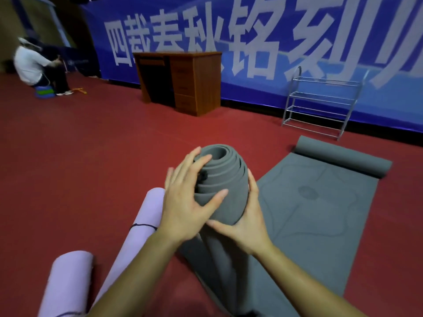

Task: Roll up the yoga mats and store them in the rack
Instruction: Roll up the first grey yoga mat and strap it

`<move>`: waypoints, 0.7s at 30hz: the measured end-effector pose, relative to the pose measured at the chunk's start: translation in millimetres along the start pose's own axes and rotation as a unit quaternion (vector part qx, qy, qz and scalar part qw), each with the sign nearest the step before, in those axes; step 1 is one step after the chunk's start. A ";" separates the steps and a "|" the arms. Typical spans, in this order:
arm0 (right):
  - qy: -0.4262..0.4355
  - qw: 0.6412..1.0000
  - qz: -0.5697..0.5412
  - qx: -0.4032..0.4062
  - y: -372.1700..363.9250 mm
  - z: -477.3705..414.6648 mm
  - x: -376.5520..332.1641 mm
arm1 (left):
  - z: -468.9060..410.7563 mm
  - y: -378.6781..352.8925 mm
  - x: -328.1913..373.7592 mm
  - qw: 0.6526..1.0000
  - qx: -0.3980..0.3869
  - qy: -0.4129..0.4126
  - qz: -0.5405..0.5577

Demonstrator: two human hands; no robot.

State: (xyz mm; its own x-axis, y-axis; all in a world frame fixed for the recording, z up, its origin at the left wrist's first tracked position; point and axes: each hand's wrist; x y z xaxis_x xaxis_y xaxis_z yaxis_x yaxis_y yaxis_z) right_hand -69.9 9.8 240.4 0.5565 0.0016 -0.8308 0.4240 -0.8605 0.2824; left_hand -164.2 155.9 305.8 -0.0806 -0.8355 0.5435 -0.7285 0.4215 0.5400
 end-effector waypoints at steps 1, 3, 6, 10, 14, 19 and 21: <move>0.002 1.000 0.008 -0.003 4.8 -6.8 0.3 | -5.7 -1.8 -4.0 1.000 -0.007 0.013 -0.013; 0.015 1.000 0.023 0.001 16.4 -22.0 -5.5 | -14.0 -5.3 -10.4 0.999 -0.022 0.021 -0.012; 0.061 0.997 0.052 0.012 28.6 -37.5 -10.8 | -18.4 -17.9 -16.2 0.999 -0.031 -0.003 0.005; 0.069 0.993 0.082 0.041 39.1 -35.6 -7.8 | -23.5 -35.4 -9.0 0.998 -0.042 -0.042 0.018; 0.043 0.987 0.154 0.032 60.6 -32.0 -14.9 | -23.0 -47.4 7.6 0.993 -0.029 -0.052 0.101; 0.061 0.993 0.102 0.001 69.8 -27.4 -32.5 | -23.3 -55.5 31.1 0.981 -0.016 -0.008 0.192; 0.035 0.998 0.042 0.027 71.9 -26.3 -39.6 | -21.3 -56.7 35.5 0.980 -0.015 -0.014 0.199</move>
State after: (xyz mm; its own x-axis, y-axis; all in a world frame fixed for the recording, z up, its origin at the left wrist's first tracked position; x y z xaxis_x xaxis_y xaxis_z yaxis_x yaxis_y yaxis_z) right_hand -42.6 -38.8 306.3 0.6381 -0.0375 -0.7691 0.3358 -0.8853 0.3217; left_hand -111.3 109.9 308.1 -0.3739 -0.6118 0.6971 -0.6155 0.7259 0.3069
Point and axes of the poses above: each hand's wrist, its own z-axis away from the middle knuckle, its own y-axis out of the back of the hand, x = y × z, and after that the axes turned 3 degrees about y, right-handed
